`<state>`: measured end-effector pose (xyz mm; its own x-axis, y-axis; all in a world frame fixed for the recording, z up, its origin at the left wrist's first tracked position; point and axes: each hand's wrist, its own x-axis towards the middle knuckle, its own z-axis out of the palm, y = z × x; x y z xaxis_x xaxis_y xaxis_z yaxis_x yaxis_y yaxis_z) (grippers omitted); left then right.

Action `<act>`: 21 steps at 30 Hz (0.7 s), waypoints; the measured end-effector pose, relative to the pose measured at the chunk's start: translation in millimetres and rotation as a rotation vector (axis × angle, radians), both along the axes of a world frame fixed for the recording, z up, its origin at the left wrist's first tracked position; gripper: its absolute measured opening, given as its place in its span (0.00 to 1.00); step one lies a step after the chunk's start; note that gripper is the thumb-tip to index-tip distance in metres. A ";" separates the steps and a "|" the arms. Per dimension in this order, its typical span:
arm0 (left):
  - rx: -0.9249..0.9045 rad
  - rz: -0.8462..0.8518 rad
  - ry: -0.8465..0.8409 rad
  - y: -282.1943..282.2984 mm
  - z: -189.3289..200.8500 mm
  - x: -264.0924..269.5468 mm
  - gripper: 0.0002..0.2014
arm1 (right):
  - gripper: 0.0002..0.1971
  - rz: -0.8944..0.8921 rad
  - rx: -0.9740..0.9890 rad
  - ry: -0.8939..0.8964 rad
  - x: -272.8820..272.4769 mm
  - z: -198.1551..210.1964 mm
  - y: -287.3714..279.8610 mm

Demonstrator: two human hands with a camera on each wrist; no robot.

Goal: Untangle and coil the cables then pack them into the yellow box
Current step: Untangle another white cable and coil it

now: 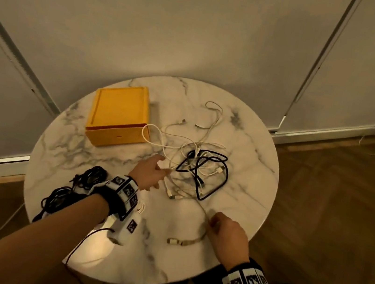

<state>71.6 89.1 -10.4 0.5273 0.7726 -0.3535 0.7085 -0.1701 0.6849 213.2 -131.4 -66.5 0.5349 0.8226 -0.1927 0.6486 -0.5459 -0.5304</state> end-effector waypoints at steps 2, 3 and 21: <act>0.033 -0.029 -0.008 3.0 4.0 15.9 0.09 | 0.09 -0.003 -0.018 0.026 1.2 -2.4 2.0; 0.096 -0.053 -0.019 4.8 9.4 23.8 0.08 | 0.09 -0.018 -0.016 0.053 3.4 -3.3 1.7; 0.176 -0.152 -0.633 39.4 256.9 122.9 0.10 | 0.09 -0.109 0.012 0.438 9.2 15.5 1.1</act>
<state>194.5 128.5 246.6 0.6990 0.6910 0.1842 0.1387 -0.3836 0.9130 222.5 -130.3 -51.1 0.4887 0.7694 -0.4113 0.3001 -0.5909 -0.7488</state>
